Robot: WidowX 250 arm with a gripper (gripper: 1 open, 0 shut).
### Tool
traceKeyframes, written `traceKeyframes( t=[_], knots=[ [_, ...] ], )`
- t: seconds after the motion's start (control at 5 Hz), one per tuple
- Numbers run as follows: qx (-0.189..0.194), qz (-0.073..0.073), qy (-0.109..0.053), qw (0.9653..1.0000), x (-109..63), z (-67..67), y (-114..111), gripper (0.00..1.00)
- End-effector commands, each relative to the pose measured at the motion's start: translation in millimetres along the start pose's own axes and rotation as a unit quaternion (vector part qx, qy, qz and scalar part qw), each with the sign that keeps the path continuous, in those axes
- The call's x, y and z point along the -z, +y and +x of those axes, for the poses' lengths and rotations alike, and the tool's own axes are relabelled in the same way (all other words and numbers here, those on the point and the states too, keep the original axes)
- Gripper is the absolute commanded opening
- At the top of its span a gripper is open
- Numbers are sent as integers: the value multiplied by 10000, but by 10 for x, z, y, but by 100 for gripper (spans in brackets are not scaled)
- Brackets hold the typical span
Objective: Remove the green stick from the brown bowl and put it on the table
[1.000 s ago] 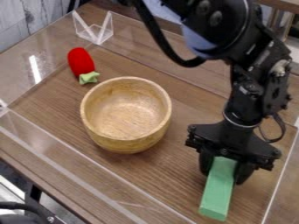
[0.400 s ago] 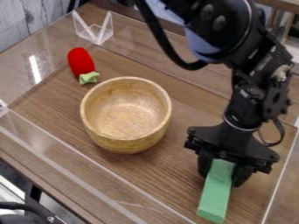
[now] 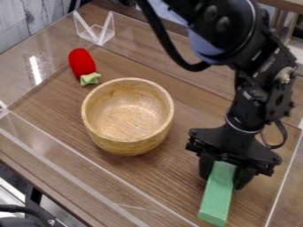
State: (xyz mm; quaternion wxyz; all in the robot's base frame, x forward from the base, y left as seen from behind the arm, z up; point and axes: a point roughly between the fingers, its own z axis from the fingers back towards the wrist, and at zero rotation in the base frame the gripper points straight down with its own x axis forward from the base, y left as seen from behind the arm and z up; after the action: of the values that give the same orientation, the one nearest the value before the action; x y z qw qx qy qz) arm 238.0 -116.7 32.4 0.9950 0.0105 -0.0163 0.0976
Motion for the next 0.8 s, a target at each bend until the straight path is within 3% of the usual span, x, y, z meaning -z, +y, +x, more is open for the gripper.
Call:
traceKeyframes(
  t=[0.0,0.2,0.4,0.6],
  knots=[
    [39,-111,-228,9997,-120,97,-70,0],
    [31,-82,-222,9997,-119,97,-66,0],
    [22,-139,-266,9995,-248,110,-41,100],
    [13,-227,-345,9991,-413,128,-14,100]
  ],
)
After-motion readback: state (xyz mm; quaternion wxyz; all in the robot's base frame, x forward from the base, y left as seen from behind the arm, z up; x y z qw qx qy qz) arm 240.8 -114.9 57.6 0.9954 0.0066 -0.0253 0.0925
